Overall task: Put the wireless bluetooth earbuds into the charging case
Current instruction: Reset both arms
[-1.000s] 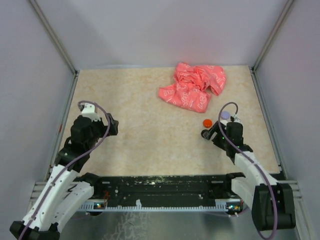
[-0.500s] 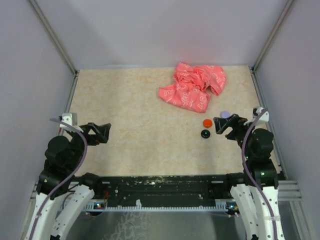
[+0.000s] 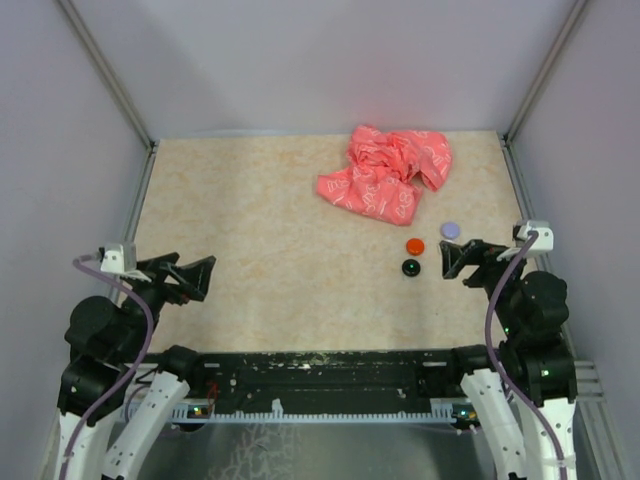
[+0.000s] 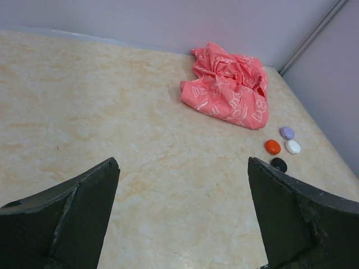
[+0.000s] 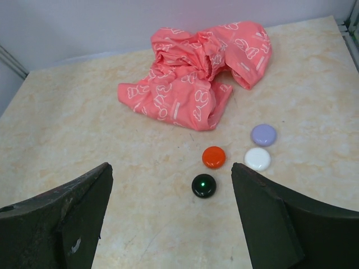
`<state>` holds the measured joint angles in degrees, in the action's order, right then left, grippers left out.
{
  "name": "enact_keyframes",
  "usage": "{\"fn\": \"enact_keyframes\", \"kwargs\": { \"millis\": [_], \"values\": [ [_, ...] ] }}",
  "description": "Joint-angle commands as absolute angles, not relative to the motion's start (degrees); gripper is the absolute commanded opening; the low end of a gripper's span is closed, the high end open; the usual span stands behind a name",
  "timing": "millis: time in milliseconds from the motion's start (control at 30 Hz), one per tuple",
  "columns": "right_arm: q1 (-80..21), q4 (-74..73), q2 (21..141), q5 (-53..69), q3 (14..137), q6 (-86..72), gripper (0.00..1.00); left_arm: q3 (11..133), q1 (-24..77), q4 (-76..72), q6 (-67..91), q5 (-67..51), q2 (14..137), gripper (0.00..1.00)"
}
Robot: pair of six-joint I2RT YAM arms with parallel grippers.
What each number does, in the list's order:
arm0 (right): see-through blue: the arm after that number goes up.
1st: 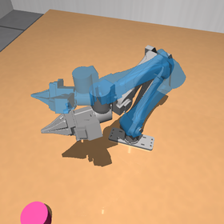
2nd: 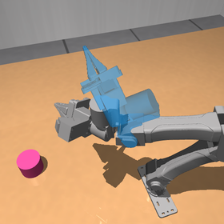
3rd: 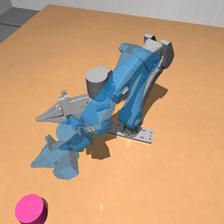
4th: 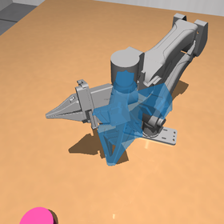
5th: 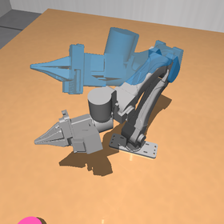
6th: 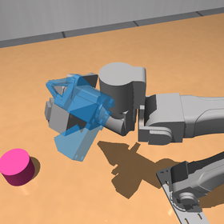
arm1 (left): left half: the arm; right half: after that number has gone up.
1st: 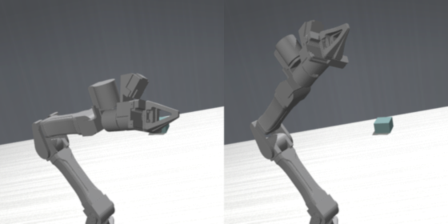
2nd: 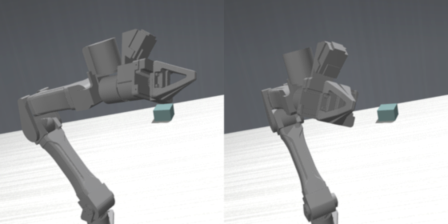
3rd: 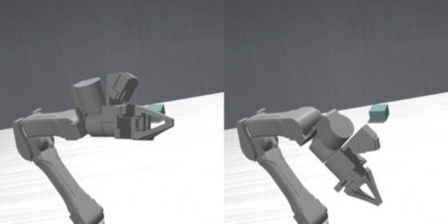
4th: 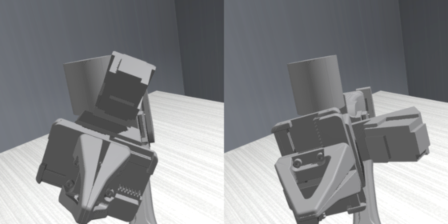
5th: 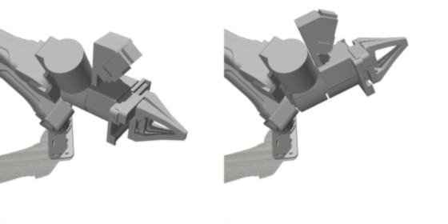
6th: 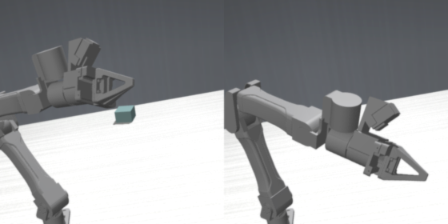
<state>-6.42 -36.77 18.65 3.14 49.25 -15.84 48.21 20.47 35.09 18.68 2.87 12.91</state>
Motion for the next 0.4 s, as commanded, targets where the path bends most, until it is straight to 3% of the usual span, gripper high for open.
{"fn": "enact_keyframes", "kwargs": {
  "millis": [0,367],
  "values": [
    [-7.45,-36.09,17.42,0.21,50.49,-12.79,0.86,49.16,20.29,35.63,19.02,1.53,12.25,1.00],
    [-7.55,-34.99,17.07,-0.44,49.22,-12.57,0.86,48.77,20.30,35.18,19.42,0.65,12.38,1.00]
  ]
}}
